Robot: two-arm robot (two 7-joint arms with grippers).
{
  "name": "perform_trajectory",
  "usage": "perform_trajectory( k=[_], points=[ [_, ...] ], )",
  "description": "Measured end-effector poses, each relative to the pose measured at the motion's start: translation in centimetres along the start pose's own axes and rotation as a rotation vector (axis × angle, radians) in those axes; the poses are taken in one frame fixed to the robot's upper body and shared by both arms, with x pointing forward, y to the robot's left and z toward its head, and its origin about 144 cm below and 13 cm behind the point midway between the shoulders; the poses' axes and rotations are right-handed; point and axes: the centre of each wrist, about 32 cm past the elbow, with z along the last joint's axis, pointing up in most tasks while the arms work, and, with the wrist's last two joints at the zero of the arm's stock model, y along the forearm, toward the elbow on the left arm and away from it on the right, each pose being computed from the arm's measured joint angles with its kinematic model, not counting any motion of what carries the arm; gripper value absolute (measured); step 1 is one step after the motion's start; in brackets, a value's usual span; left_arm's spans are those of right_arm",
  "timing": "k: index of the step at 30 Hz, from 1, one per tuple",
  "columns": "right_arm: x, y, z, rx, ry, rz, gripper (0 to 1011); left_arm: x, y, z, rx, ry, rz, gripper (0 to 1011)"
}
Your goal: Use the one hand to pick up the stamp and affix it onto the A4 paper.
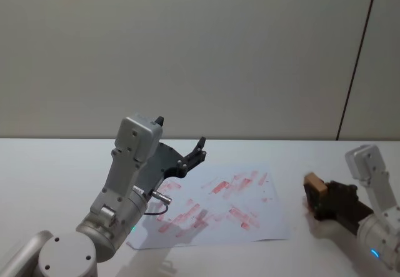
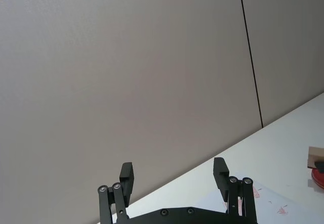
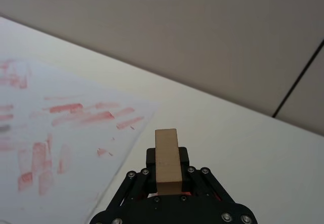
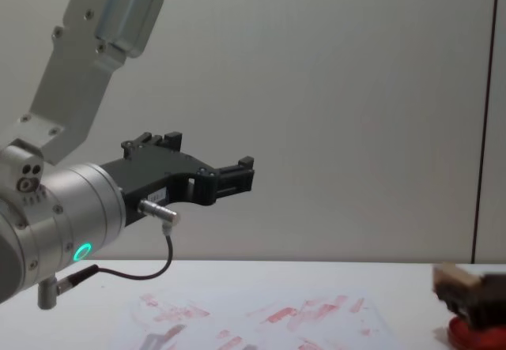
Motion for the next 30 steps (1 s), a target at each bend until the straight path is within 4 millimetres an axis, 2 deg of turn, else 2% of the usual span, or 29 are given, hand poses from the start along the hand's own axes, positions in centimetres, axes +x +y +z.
perform_trajectory(
  k=[10, 16, 23, 30],
  points=[
    [-0.8, 0.5, 3.3, 0.129, 0.030, 0.096, 222, 0.0, 0.0, 0.0, 0.000, 0.000, 0.000, 1002],
    [-1.6, 1.0, 4.3, 0.141, 0.036, 0.155, 222, 0.0, 0.0, 0.0, 0.000, 0.000, 0.000, 1002],
    [-2.4, 1.7, 4.6, 0.104, 0.017, 0.202, 222, 0.0, 0.0, 0.0, 0.000, 0.000, 0.000, 1003],
    [-3.1, 2.4, 4.0, 0.027, -0.029, 0.219, 222, 0.0, 0.0, 0.0, 0.000, 0.000, 0.000, 1002]
  ],
)
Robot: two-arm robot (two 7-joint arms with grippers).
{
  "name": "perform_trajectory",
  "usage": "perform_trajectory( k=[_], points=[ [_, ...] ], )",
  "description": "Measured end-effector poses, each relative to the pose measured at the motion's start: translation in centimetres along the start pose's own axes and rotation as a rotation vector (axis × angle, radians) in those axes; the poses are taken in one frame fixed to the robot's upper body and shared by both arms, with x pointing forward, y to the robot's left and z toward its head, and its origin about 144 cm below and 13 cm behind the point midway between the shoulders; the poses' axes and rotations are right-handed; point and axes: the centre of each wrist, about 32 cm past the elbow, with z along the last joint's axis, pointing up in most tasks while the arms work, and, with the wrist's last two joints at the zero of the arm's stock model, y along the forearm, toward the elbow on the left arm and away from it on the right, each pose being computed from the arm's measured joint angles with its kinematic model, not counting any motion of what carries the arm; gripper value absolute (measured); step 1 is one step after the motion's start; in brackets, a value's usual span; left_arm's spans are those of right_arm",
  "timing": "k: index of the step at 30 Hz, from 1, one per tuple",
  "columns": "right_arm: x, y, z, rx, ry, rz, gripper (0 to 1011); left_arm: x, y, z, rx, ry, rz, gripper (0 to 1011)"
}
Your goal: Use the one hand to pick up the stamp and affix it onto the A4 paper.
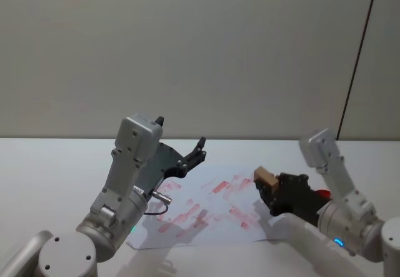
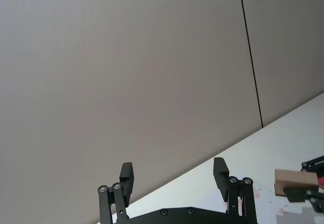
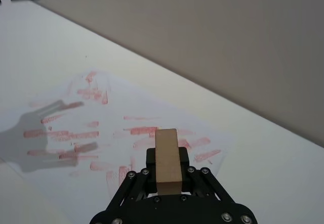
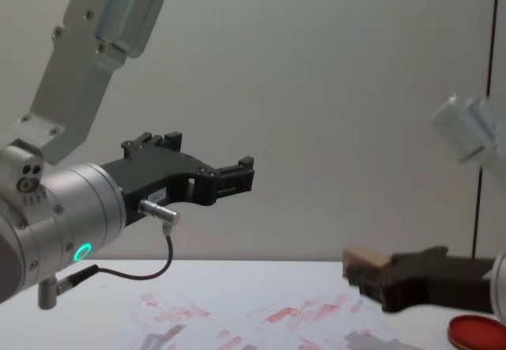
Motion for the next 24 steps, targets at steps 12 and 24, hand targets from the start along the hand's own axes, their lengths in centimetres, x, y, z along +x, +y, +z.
perform_trajectory(
  k=[12, 24],
  points=[
    [-1.1, 1.2, -1.9, -0.140, -0.031, 0.000, 222, 0.0, 0.0, 0.0, 0.000, 0.000, 0.000, 1002],
    [-1.9, 1.7, -2.9, -0.187, -0.025, -0.017, 222, 0.0, 0.0, 0.0, 0.000, 0.000, 0.000, 1002]
  ],
)
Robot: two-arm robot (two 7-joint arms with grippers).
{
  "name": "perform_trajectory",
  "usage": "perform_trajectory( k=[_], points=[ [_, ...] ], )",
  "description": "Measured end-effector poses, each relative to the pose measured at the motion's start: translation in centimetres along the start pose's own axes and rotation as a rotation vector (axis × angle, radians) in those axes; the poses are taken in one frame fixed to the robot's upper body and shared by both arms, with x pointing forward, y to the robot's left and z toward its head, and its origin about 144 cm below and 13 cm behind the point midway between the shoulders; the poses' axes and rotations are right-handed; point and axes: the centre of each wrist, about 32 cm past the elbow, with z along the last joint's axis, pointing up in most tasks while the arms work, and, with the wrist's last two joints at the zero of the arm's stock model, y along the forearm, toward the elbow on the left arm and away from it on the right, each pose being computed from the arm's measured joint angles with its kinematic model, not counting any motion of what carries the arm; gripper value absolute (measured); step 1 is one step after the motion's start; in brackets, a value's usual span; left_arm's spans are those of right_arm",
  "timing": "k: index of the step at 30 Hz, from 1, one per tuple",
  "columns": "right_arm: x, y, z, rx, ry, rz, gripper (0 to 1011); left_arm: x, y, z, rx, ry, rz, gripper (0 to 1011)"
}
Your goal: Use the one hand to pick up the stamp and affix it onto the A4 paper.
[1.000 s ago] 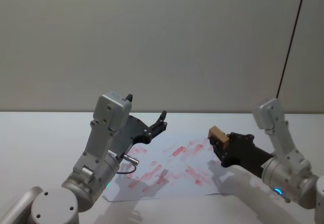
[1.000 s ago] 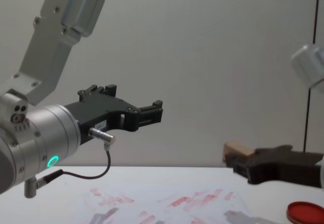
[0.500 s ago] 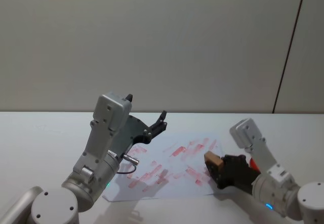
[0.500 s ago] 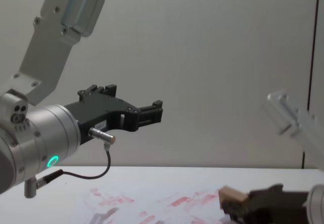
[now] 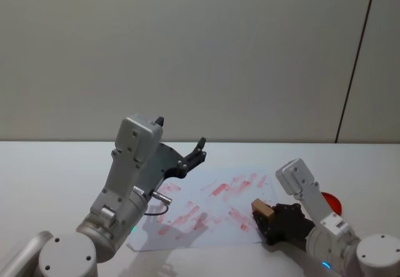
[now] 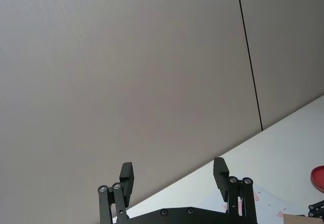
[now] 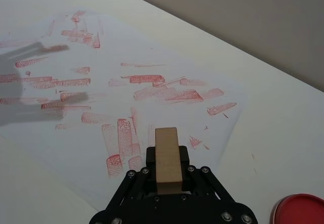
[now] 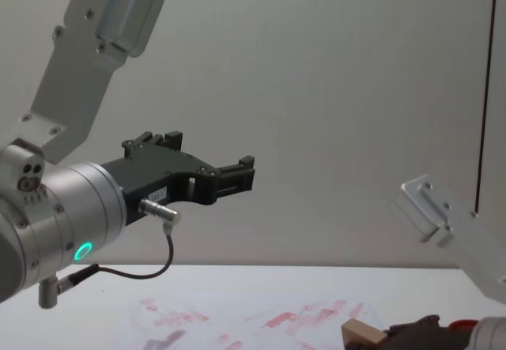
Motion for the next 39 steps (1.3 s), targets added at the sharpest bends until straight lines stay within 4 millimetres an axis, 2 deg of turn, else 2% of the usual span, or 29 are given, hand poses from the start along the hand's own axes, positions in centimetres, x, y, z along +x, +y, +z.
perform_trajectory(
  k=[11, 21, 28, 33, 39],
  points=[
    [-0.2, 0.3, 0.2, 0.021, 0.036, -0.011, 222, 0.0, 0.0, 0.0, 0.000, 0.000, 0.000, 1002],
    [0.4, -0.5, 2.9, 0.138, 0.096, -0.022, 222, 0.0, 0.0, 0.0, 0.000, 0.000, 0.000, 1002],
    [1.8, -2.4, 4.8, 0.216, 0.148, -0.060, 222, 0.0, 0.0, 0.0, 0.000, 0.000, 0.000, 1002],
    [2.7, -3.6, 4.9, 0.232, 0.166, -0.093, 222, 0.0, 0.0, 0.0, 0.000, 0.000, 0.000, 1002],
    [4.0, -5.2, 4.2, 0.213, 0.172, -0.145, 222, 0.0, 0.0, 0.0, 0.000, 0.000, 0.000, 1002]
  ],
)
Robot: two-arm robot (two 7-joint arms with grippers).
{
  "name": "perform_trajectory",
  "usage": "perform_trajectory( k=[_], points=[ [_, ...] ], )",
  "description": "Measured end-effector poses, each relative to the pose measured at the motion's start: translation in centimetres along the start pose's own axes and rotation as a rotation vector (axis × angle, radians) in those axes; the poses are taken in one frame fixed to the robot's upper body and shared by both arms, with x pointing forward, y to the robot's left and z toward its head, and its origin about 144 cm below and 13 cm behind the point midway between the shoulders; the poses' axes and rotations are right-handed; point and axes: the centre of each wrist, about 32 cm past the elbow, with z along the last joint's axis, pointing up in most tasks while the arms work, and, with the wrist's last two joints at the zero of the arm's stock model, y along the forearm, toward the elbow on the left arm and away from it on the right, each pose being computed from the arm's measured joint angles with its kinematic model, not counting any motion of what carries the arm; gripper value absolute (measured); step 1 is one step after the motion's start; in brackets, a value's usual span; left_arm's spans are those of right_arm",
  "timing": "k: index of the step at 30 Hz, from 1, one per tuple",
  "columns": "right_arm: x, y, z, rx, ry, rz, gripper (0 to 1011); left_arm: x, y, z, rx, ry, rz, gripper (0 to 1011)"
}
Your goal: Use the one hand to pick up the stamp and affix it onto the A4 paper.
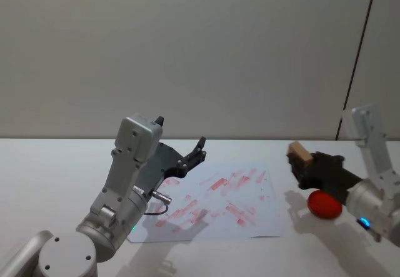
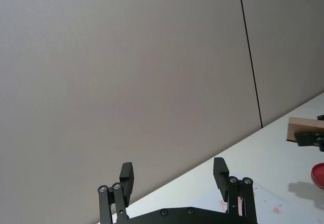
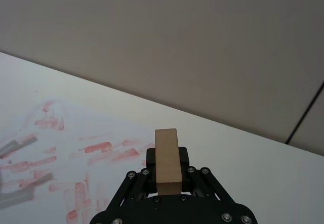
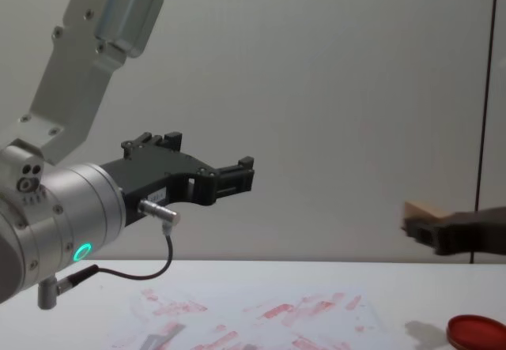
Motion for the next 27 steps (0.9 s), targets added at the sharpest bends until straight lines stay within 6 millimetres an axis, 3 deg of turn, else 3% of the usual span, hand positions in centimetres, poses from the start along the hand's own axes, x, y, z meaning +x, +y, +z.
perform_trajectory(
  k=[13, 27],
  points=[
    [2.3, -1.9, -1.8, -0.079, -0.026, -0.078, 222, 0.0, 0.0, 0.0, 0.000, 0.000, 0.000, 1003],
    [3.2, -1.9, -3.6, -0.146, -0.057, -0.112, 222, 0.0, 0.0, 0.0, 0.000, 0.000, 0.000, 1003]
  ],
)
